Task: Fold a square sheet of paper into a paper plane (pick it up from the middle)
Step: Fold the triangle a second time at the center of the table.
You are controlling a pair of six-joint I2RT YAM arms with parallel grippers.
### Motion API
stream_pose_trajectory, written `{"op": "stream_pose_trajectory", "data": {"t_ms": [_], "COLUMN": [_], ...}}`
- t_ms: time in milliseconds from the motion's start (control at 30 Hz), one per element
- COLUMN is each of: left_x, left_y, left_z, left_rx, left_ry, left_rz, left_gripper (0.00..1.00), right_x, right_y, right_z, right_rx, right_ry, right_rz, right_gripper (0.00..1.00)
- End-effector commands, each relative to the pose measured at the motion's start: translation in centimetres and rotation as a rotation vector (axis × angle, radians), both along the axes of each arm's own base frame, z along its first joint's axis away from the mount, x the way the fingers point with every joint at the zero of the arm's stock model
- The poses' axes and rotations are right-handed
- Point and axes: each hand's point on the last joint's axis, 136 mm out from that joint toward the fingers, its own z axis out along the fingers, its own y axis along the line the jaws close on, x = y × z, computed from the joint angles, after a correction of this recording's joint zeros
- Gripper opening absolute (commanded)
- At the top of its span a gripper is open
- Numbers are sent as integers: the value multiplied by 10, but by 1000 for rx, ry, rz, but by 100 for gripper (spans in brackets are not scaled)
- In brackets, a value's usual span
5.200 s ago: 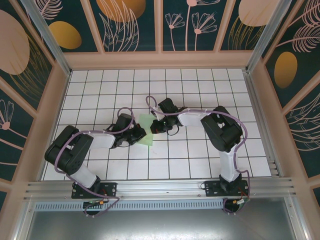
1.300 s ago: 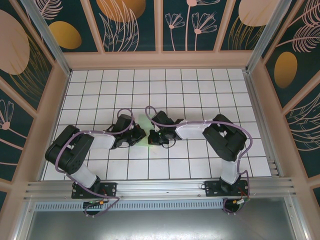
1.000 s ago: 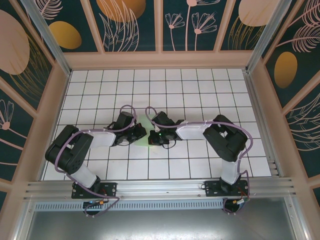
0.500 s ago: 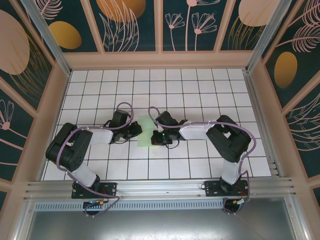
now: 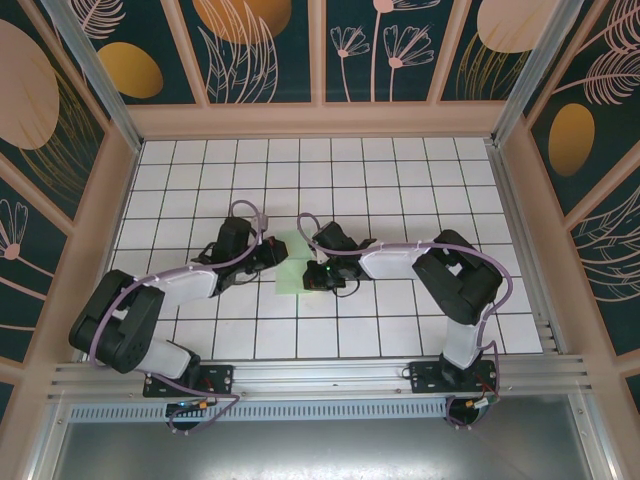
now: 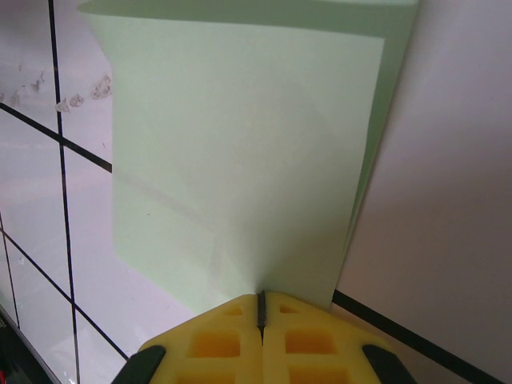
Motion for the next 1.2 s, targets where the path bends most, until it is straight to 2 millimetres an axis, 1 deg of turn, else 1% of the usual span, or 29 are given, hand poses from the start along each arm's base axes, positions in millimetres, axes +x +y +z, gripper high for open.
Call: {"op": "stream_pose_trajectory", "data": {"t_ms": [0, 100, 200, 400, 533, 633, 733, 833, 1000, 1100, 1167], "left_x": [-14, -17, -18, -17, -16, -13, -6, 1, 10, 22, 28], "left_y": [-14, -22, -26, -19, -10, -4, 8, 25, 50, 59, 61], "left_z": [-13, -23, -30, -54, -67, -72, -73, -75, -86, -81, -75], "left_rx": [-3, 0, 12, 89, 151, 172, 173, 169, 181, 172, 172], "left_ry": [50, 72, 89, 129, 143, 144, 140, 138, 158, 149, 135], "left_rz": [-40, -51, -57, -45, -30, -28, -19, 16, 79, 113, 119], "left_gripper": [3, 0, 0, 0, 0, 0, 0, 0, 0, 0, 0], "right_x": [-28, -30, -30, -31, -35, -39, -42, -45, -49, -49, -48], "right_y": [-46, -49, -51, -54, -59, -64, -69, -72, -75, -74, -73], "right_z": [-37, -38, -38, -40, -44, -49, -53, -56, -60, -59, -57], "right_rx": [-195, -201, -209, -221, -243, -266, -280, -295, -306, -302, -294], "right_ry": [105, 103, 99, 102, 115, 129, 143, 157, 173, 177, 174], "right_rz": [-1, 0, -2, -11, -12, -10, -10, -8, -8, -8, -10], "right_gripper": [0, 0, 0, 0, 0, 0, 0, 0, 0, 0, 0]}}
